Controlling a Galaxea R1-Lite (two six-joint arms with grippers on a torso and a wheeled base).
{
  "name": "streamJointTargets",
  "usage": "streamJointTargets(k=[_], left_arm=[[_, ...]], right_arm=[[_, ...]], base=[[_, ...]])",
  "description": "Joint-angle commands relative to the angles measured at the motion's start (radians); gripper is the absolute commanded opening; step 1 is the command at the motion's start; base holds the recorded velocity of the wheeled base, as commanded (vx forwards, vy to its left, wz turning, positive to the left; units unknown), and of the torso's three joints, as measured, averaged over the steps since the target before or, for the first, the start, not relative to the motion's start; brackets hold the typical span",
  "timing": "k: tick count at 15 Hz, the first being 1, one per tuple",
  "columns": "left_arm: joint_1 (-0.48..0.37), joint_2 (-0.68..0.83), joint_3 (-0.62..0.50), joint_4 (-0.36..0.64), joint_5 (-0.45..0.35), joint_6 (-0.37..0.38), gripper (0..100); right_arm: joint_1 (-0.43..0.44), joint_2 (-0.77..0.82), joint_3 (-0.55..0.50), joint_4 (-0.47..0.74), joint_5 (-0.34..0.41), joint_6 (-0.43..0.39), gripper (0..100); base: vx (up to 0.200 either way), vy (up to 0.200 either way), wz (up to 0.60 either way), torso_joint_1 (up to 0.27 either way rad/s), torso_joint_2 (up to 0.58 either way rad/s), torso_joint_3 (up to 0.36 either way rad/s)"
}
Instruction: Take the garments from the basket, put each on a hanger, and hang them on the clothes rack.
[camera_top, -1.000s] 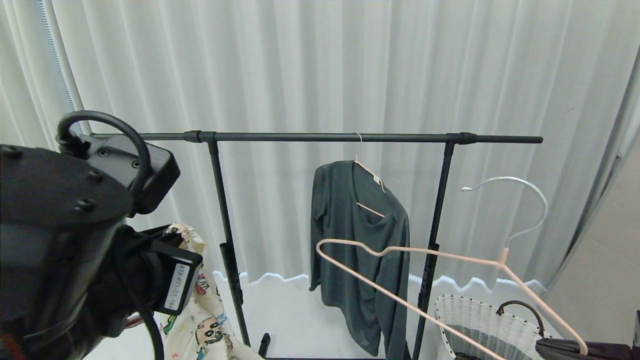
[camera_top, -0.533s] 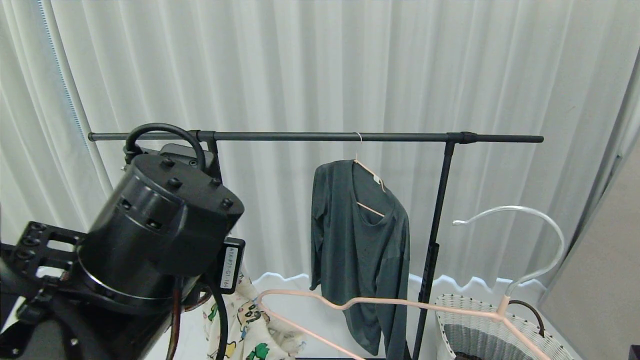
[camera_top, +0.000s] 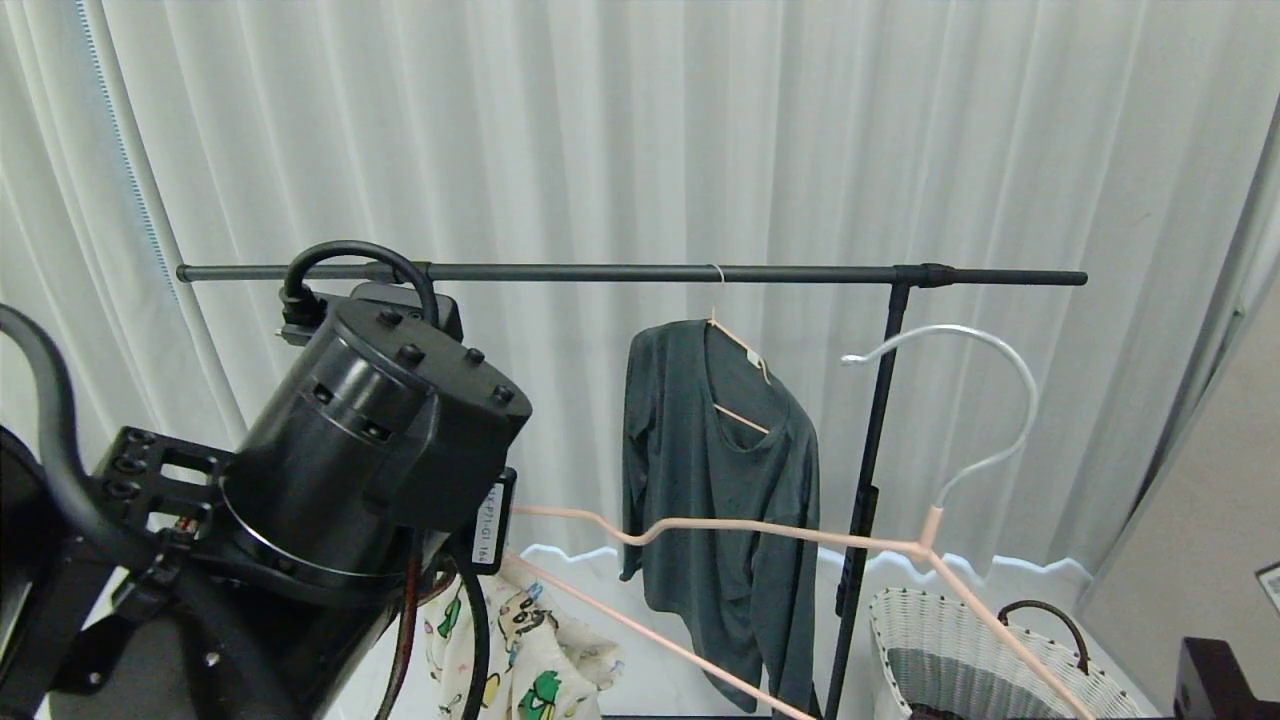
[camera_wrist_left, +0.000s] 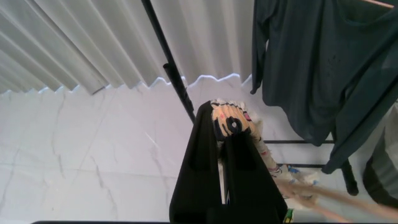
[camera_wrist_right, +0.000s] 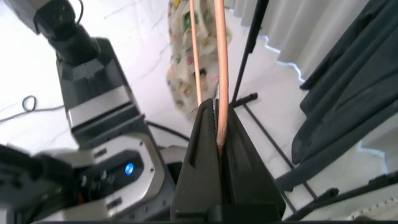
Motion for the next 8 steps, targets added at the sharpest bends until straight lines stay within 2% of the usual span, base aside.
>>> streamJointTargets(k=[1, 8], left_arm=[[0.0, 0.009, 0.0, 0.0, 0.001, -0.014, 0], [0.0, 0.011, -0.003, 0.0, 0.001, -0.034, 0]], right_arm=[[0.001, 0.109, -0.006, -0.054, -0.001, 0.0, 0], [0.003, 0.221, -0.057, -0.085, -0.005, 0.0, 0]], base=[[0.0, 0.0, 0.0, 0.0, 0.0, 0.0], [0.0, 0.0, 0.0, 0.0, 0.0, 0.0]])
